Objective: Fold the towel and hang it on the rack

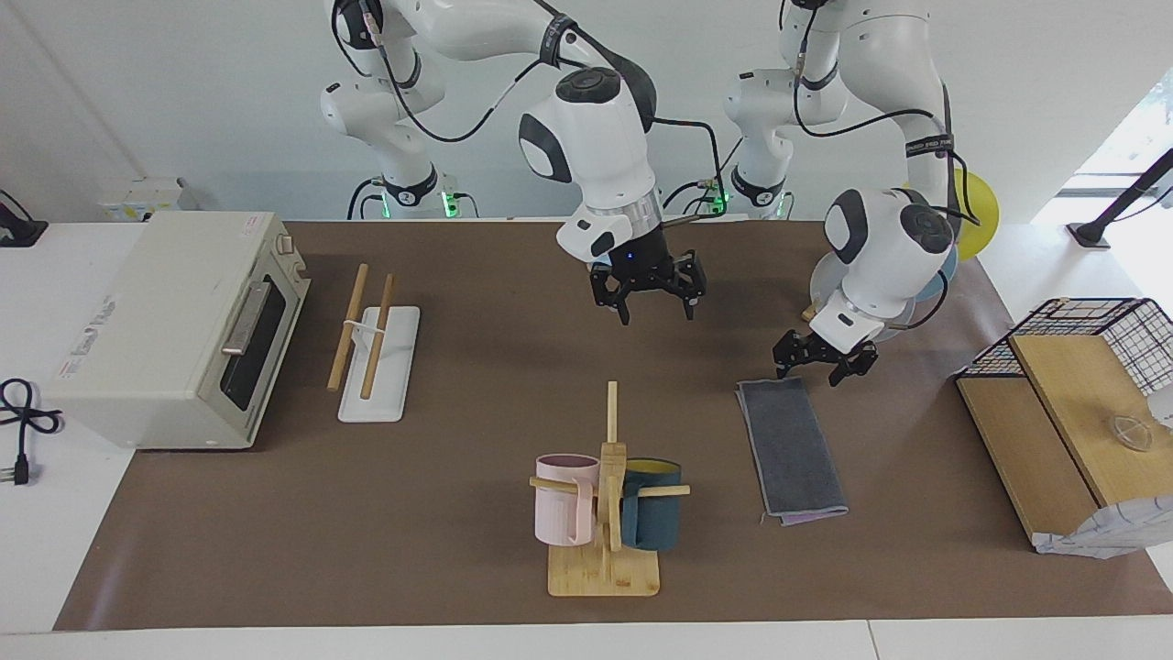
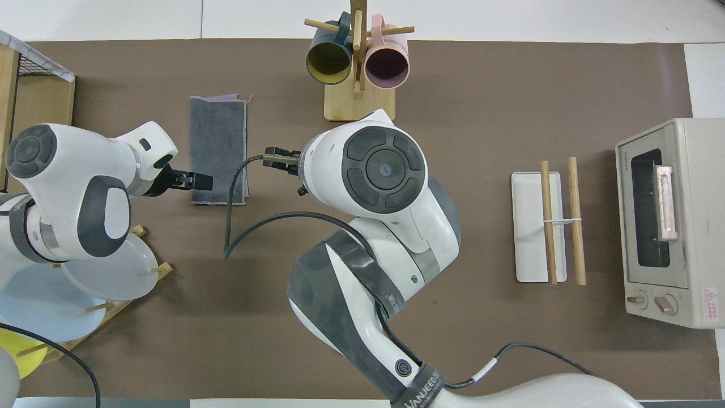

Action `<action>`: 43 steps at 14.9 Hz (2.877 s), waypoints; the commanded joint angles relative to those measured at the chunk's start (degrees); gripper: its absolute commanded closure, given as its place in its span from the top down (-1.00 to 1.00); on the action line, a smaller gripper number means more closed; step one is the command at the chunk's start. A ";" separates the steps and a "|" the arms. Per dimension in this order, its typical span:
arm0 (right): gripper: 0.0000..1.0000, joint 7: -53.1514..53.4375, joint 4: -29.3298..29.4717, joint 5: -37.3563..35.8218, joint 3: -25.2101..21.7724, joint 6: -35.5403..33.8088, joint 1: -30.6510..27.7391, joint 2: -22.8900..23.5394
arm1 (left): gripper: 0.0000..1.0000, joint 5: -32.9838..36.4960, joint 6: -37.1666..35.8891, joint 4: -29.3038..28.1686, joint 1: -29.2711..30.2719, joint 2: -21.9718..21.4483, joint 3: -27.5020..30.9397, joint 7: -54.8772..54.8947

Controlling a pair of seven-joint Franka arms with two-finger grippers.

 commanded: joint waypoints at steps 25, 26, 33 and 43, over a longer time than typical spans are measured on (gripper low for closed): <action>1.00 -2.11 5.36 -4.58 0.59 7.60 0.17 8.78 | -0.17 -8.19 2.09 6.50 2.28 10.98 -1.29 2.91; 1.00 -2.11 5.36 -4.50 0.50 7.60 0.25 8.78 | -0.32 -8.19 2.09 6.50 2.20 10.98 -1.29 2.91; 1.00 -2.12 4.75 -4.41 0.59 9.27 0.16 8.78 | -1.00 -8.02 1.13 6.94 2.55 10.98 -1.20 2.21; 1.00 -1.76 3.88 -0.99 0.59 11.81 0.43 8.78 | -1.00 -7.66 -10.81 17.22 1.84 10.46 -1.38 -16.30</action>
